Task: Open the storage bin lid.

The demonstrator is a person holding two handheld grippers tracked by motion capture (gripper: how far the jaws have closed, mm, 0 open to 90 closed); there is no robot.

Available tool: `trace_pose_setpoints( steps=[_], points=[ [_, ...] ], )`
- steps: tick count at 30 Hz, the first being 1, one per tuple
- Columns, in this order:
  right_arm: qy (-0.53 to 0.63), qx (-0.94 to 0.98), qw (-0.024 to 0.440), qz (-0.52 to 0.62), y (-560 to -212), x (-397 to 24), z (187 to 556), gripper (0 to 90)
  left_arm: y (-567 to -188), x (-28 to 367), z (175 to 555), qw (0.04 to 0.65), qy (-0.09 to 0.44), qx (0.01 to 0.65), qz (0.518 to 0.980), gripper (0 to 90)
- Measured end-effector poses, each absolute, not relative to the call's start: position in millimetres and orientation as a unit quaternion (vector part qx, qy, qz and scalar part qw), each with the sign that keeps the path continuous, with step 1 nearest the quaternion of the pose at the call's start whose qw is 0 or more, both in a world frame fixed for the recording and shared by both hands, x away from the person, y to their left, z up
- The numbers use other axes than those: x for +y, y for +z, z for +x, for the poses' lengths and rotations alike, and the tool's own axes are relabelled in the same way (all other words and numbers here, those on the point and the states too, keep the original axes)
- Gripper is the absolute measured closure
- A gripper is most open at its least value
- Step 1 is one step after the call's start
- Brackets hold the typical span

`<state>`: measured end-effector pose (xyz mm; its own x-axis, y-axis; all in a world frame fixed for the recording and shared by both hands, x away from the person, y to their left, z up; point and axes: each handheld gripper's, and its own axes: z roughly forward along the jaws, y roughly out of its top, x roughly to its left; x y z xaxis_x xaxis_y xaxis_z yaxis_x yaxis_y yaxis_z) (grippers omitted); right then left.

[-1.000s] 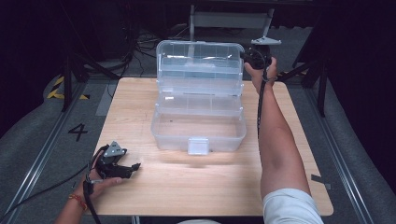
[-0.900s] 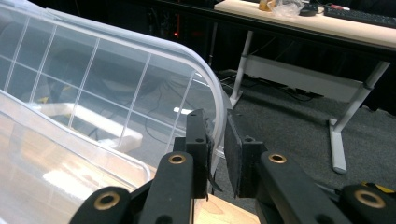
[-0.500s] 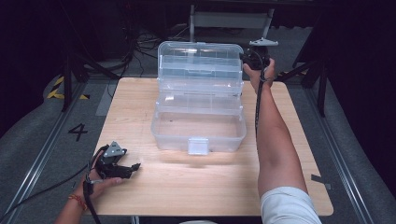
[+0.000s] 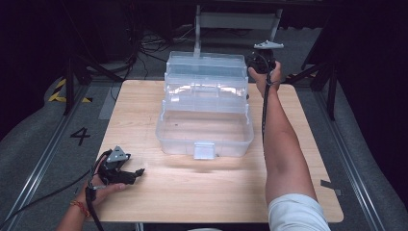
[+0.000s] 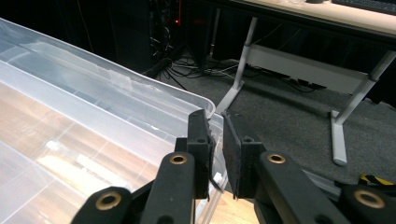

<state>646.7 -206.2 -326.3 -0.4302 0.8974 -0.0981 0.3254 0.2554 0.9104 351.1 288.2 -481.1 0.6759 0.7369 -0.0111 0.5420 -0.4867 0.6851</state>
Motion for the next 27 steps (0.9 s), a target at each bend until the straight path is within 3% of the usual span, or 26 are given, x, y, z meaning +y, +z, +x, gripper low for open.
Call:
trace_pose_setpoints(
  steps=[27],
  points=[
    [0.448, 0.735, 0.337, 0.382, -310.6, -210.2, 605.5, 77.8, -481.1, 288.1, 351.1, 0.339, 0.144, 0.376, 0.85, 17.1]
  ],
)
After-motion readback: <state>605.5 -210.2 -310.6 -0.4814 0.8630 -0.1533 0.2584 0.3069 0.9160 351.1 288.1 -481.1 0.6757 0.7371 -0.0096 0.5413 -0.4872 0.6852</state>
